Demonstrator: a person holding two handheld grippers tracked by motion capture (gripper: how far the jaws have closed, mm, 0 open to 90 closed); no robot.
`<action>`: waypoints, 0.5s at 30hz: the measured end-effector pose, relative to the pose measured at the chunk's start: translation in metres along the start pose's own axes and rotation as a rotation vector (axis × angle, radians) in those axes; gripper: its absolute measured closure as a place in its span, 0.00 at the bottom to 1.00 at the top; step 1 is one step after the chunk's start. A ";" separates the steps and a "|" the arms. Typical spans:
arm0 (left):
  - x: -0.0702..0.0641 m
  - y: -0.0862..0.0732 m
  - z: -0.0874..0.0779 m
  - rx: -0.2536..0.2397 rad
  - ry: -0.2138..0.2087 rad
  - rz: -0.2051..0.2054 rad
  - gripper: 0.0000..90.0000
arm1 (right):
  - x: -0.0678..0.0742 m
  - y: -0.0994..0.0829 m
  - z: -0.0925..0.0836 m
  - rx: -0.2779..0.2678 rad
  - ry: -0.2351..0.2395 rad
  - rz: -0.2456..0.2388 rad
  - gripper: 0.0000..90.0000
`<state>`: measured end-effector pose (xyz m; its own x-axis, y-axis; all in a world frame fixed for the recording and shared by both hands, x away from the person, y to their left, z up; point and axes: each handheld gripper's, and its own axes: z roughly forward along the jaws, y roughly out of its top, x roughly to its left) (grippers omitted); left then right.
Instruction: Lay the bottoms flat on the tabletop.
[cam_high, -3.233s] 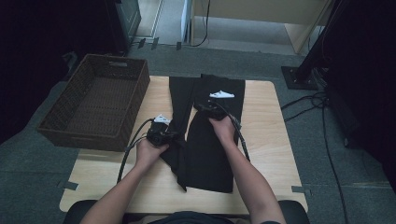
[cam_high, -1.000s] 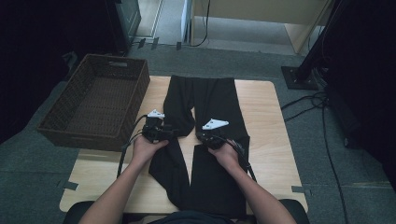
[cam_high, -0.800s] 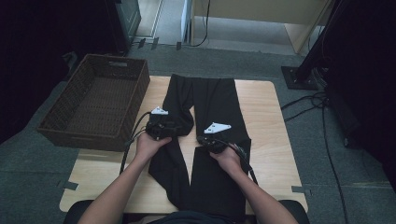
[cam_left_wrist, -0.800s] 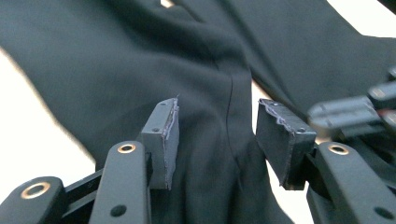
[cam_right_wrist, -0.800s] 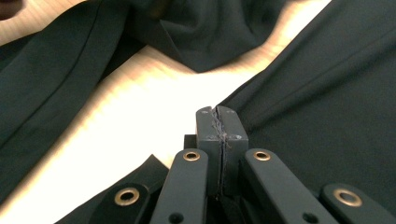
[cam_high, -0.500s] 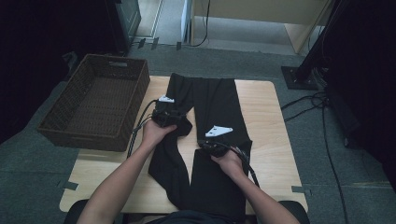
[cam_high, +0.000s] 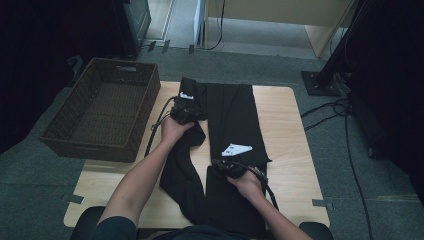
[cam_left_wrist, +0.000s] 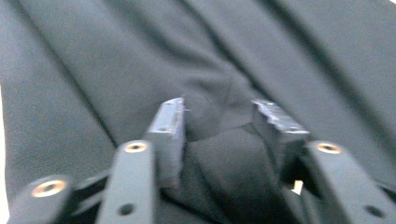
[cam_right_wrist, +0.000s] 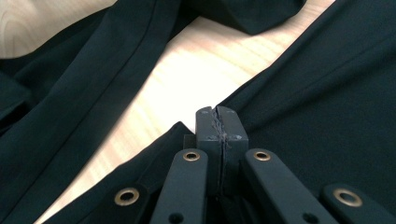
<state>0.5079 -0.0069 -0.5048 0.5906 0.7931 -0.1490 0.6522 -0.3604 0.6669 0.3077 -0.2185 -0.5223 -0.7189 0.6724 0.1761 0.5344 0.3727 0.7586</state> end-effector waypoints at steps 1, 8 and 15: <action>0.000 -0.001 0.000 -0.008 -0.001 0.011 0.68 | 0.002 -0.002 -0.002 0.002 -0.002 -0.002 1.00; -0.004 -0.008 -0.006 0.011 -0.068 0.033 0.98 | 0.007 -0.007 -0.006 0.000 -0.008 -0.005 0.99; -0.024 -0.034 -0.031 -0.022 -0.143 0.098 0.98 | 0.004 -0.005 -0.006 0.000 -0.005 0.012 0.97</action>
<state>0.4569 0.0012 -0.5017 0.7132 0.6765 -0.1836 0.5786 -0.4202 0.6991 0.2995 -0.2216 -0.5223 -0.7103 0.6799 0.1824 0.5431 0.3643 0.7565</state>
